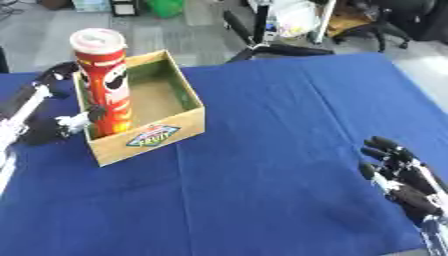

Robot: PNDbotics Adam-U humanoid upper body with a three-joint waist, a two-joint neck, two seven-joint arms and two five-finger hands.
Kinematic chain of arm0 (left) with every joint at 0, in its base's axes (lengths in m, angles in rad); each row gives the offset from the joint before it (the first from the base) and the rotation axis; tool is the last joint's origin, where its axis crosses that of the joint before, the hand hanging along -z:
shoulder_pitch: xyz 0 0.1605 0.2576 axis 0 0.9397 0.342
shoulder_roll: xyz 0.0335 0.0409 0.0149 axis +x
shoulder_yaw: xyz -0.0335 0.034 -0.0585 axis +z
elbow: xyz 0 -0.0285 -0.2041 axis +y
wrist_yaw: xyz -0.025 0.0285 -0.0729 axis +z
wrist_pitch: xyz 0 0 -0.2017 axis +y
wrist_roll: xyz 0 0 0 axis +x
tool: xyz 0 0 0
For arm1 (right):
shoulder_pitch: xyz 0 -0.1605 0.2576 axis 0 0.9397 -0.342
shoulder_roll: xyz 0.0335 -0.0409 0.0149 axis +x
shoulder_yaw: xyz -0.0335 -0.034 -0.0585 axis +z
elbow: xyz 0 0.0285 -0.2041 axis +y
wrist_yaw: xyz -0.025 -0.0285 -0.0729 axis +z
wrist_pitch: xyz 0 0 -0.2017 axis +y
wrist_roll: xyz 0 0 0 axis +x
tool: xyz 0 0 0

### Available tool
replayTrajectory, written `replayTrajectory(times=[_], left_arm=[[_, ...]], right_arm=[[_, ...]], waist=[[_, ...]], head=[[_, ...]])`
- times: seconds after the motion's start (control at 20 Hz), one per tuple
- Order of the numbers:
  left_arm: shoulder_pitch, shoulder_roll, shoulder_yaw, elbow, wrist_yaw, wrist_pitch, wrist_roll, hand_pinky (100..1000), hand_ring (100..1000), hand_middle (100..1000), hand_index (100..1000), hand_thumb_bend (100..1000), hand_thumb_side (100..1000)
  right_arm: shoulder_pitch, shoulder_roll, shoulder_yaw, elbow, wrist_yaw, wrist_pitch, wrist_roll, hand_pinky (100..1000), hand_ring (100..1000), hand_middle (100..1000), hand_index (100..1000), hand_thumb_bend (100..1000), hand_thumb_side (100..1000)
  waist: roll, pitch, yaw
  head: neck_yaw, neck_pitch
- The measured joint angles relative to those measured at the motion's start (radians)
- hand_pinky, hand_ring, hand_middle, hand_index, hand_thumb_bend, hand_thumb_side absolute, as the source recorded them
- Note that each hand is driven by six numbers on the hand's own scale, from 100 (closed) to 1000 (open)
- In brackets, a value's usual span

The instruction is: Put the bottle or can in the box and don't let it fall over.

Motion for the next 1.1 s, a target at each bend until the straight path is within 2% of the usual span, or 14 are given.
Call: replayTrajectory(times=[0.25,0.55,0.9,1.1], left_arm=[[0.115,-0.001,0.045,-0.095,0.053,0.021,0.028,825,1000,1000,1000,487,808],[0.237,-0.077,0.101,-0.147,0.156,-0.006,0.033,813,1000,1000,1000,456,835],[0.286,-0.182,0.122,-0.168,0.230,-0.039,0.052,803,1000,1000,1000,425,851],[0.294,-0.228,0.121,-0.163,0.256,-0.043,0.056,800,1000,1000,1000,408,867]], right_arm=[[0.000,0.000,-0.001,0.000,0.003,0.000,-0.004,804,893,832,853,415,114],[0.003,0.000,-0.004,0.000,0.003,0.001,-0.007,804,894,832,853,415,114],[0.009,0.000,-0.006,0.000,0.003,0.001,-0.007,804,893,832,853,414,113],[0.010,0.000,-0.006,0.000,0.003,0.001,-0.007,803,893,832,853,415,114]], waist=[[0.000,-0.002,0.011],[-0.001,-0.007,0.028],[-0.004,-0.014,0.041],[-0.005,-0.018,0.043]], head=[[-0.003,0.001],[-0.008,0.009],[0.015,0.029],[0.039,0.056]])
